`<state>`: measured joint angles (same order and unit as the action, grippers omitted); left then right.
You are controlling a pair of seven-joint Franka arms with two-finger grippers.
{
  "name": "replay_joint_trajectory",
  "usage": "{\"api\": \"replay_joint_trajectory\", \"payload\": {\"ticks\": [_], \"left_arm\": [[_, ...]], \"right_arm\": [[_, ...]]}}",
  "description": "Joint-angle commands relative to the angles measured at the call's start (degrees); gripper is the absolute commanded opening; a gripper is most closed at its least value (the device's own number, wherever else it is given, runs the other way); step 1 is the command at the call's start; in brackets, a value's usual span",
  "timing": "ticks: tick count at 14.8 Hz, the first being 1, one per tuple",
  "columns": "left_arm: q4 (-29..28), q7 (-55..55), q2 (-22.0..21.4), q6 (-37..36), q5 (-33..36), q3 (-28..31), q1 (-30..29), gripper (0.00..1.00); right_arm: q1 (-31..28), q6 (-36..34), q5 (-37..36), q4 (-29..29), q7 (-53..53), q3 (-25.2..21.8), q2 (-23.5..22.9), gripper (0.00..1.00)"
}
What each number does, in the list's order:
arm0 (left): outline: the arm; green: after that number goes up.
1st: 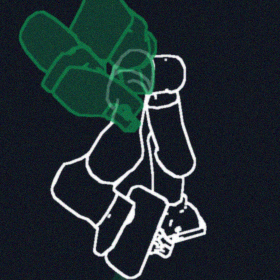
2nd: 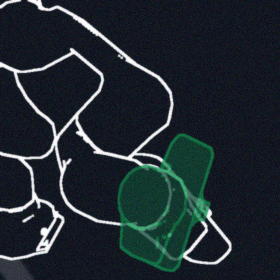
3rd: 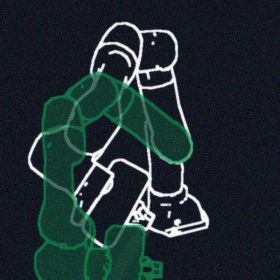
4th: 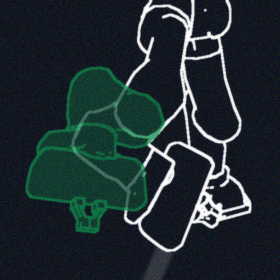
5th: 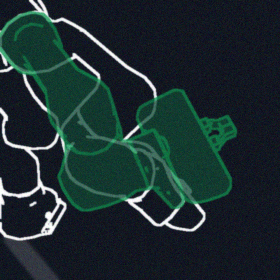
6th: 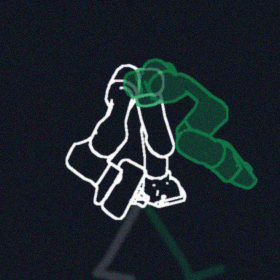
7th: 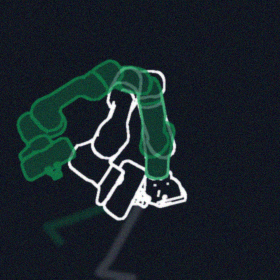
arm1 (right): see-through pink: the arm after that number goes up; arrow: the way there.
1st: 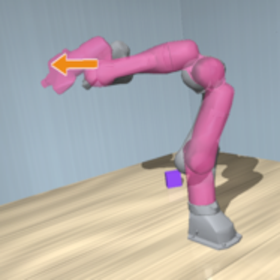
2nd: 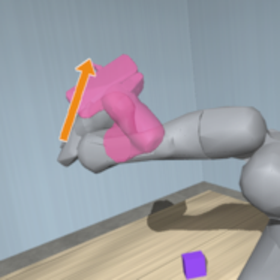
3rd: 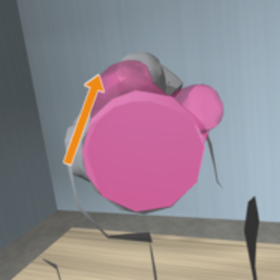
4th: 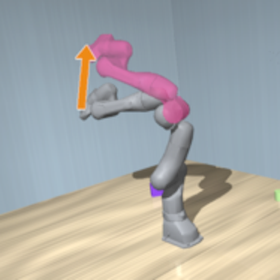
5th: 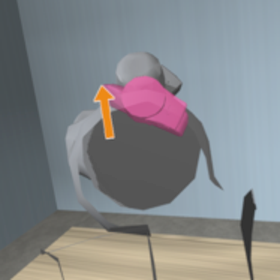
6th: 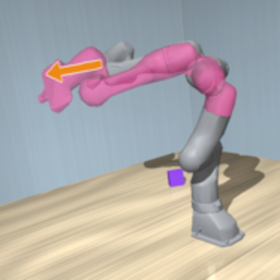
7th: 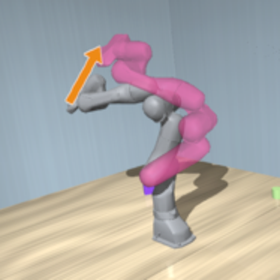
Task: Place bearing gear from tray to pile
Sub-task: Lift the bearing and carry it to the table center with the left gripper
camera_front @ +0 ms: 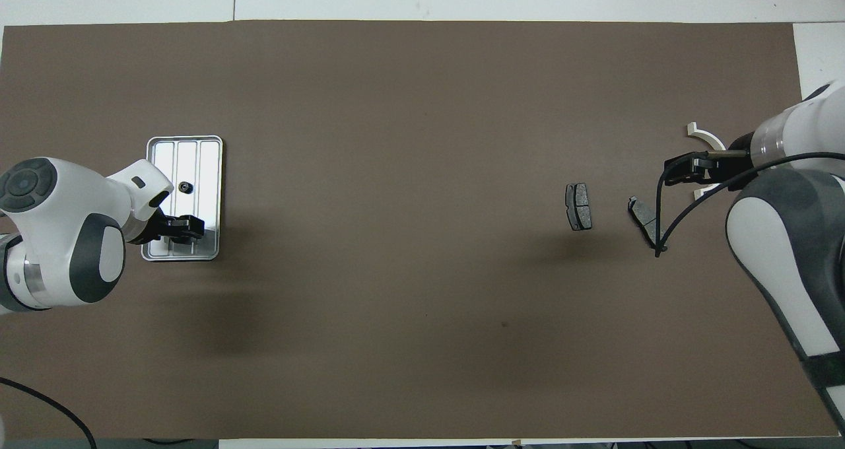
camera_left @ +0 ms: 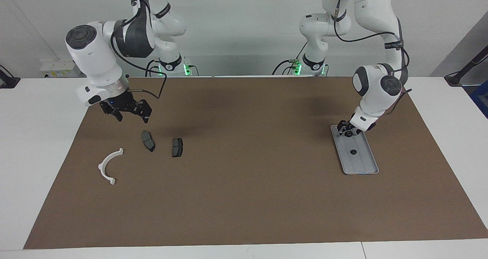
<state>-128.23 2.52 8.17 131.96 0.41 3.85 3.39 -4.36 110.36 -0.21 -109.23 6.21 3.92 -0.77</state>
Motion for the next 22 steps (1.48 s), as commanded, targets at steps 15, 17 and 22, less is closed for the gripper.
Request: {"api": "replay_joint_trajectory", "payload": {"ticks": [15,17,22], "left_arm": [[21.15,-20.90,1.48,-16.21,-4.02,-0.52,9.67,0.06],[22.93,-31.48,1.93,-16.91,-1.65,-0.43,17.93,0.06],[23.98,-52.41,5.35,-14.72,0.82,-0.43,34.64,0.12]], "right_arm": [[-1.18,0.47,1.53,-0.37,-2.00,0.30,0.60,1.00],[-1.18,0.47,1.53,-0.37,-2.17,0.30,0.60,1.00],[-1.27,0.47,1.53,-0.37,-2.17,0.30,0.60,1.00]]}}
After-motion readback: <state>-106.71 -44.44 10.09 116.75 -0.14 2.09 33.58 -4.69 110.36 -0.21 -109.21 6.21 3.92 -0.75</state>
